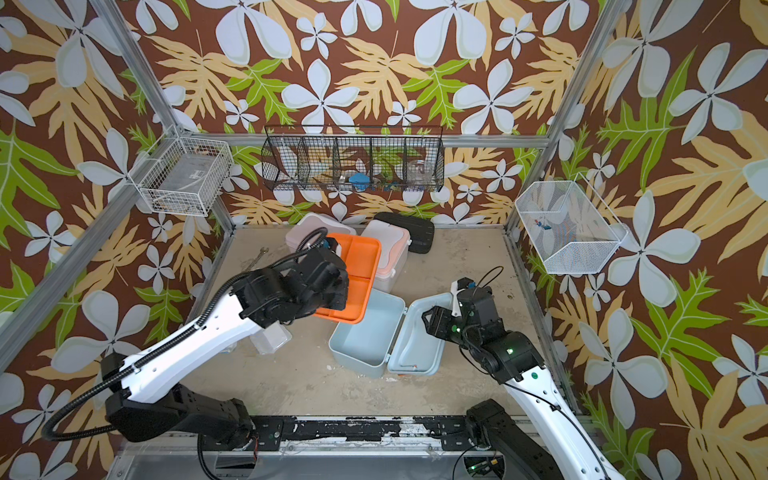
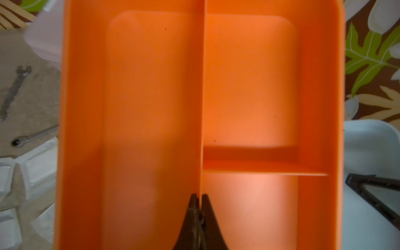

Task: Open first aid kits and take out gauze
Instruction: Pick up the compartment layer from the first aid kit, then place the compartment layer in the first aid kit.

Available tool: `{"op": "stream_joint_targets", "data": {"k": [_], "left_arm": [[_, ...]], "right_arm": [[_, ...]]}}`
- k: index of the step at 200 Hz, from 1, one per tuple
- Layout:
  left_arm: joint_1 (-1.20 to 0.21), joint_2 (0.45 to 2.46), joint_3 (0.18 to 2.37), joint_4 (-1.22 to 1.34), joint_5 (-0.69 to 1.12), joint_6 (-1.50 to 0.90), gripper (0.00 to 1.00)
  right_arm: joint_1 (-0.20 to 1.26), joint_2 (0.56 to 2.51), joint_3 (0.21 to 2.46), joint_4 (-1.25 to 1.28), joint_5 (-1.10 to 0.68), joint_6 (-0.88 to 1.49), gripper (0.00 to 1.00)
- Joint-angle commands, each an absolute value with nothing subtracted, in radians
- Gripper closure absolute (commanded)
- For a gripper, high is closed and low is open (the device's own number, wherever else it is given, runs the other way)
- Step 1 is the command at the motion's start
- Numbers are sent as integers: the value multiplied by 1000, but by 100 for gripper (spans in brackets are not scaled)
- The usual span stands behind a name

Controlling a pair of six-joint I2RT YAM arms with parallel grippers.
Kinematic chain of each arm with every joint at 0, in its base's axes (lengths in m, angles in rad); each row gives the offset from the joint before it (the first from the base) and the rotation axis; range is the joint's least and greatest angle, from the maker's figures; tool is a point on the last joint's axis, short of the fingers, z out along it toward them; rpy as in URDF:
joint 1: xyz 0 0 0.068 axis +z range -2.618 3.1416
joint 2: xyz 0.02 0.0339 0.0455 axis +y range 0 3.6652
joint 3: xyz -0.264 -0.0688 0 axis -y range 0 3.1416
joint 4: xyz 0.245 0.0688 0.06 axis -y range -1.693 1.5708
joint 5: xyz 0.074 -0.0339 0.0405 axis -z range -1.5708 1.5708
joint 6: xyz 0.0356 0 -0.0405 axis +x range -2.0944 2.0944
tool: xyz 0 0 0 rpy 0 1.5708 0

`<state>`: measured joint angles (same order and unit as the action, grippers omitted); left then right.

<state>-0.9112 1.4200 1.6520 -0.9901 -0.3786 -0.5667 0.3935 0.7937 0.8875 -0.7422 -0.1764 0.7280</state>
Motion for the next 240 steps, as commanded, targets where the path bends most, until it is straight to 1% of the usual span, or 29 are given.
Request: {"op": "stream_joint_targets", "data": {"k": [1, 74, 101, 141, 181, 240], "left_arm": [[-883, 1404, 1670, -1045, -394, -509, 100], [-879, 1412, 1543, -991, -360, -529, 100], [-896, 1422, 1461, -885, -222, -560, 100], [-997, 1525, 1425, -829, -246, -608, 100], [-1015, 1606, 1393, -837, -305, -629, 100], [-1039, 1621, 1304, -736, -244, -656, 100]], "right_arm": [[395, 790, 887, -736, -173, 733, 37], [394, 792, 887, -742, -172, 729, 37], [395, 793, 881, -733, -176, 732, 38], [395, 790, 876, -732, -177, 733, 37], [394, 790, 879, -735, -175, 731, 37], [394, 794, 874, -732, -178, 729, 37]]}}
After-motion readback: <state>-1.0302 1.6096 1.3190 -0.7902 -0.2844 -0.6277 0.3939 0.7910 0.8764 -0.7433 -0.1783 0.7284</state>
